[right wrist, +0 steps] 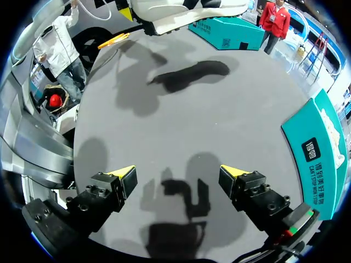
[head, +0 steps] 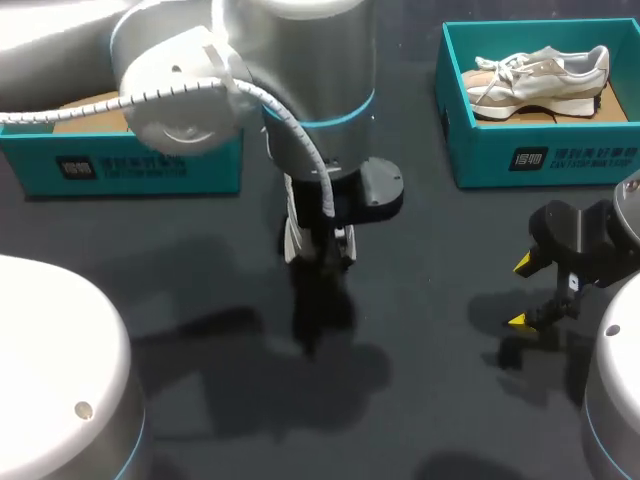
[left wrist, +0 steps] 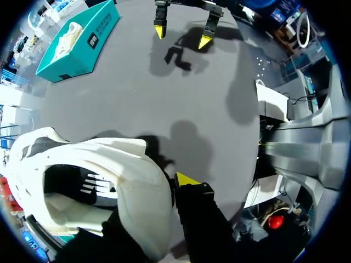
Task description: Take the shoe out of the shoebox, open the shoe tongue, remove and reinsert the insole, then place the shoe into the shoebox
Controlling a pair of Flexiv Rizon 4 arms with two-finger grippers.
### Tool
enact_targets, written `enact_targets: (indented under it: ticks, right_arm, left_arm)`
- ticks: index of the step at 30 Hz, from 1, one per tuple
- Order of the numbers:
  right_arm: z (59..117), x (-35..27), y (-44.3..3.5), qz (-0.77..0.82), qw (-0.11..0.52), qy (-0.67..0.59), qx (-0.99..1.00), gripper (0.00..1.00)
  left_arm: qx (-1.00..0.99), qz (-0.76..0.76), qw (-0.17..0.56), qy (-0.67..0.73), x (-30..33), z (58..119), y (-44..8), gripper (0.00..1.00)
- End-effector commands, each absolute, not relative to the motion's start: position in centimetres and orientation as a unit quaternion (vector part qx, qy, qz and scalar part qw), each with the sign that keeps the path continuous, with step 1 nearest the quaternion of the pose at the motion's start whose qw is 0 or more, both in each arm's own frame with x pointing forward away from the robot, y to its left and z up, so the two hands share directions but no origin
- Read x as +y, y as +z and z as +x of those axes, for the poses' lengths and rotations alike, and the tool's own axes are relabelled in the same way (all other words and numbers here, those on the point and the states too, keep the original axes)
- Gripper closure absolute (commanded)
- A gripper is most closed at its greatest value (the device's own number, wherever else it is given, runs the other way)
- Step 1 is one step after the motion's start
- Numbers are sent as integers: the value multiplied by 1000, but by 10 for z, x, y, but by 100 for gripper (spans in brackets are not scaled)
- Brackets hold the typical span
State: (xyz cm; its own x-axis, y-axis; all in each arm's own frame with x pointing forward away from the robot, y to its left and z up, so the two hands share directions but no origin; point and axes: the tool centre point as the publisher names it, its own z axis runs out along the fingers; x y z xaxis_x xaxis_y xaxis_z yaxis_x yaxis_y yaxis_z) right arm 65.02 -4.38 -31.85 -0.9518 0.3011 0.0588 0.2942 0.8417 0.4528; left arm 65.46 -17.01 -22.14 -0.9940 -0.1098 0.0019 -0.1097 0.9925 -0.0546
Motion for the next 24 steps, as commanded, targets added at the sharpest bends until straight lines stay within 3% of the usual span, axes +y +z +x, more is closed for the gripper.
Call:
enact_targets:
  ticks: [1,9,24]
  right_arm:
    - [648,-44,-318,156,9,233,960,0]
    - [648,-44,-318,156,9,233,960,0]
    - [648,-44,-318,156,9,233,960,0]
  left_arm:
    - [998,-53,-18,-40,-136,671,-171,100]
    - [996,-60,-44,-54,-94,710,-134,100]
    - [996,-60,-44,-54,-94,710,-134,100]
